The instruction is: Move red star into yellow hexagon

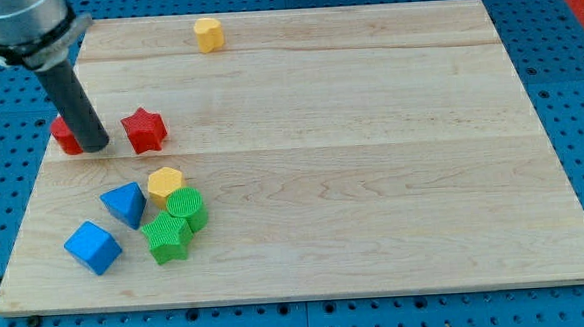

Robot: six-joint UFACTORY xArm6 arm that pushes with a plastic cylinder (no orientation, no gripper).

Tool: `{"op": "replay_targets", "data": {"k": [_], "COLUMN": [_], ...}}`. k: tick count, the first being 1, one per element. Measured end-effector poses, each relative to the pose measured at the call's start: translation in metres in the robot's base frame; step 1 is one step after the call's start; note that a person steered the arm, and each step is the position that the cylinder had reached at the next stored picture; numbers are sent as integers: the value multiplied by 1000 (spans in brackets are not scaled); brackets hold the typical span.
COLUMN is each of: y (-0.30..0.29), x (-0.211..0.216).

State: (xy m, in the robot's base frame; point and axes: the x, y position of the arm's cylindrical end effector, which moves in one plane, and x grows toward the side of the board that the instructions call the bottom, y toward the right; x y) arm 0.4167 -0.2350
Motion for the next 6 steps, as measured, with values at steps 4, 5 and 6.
{"op": "replay_targets", "data": {"k": [4, 5, 6], "y": [89, 66, 31], "x": [48, 14, -46]}}
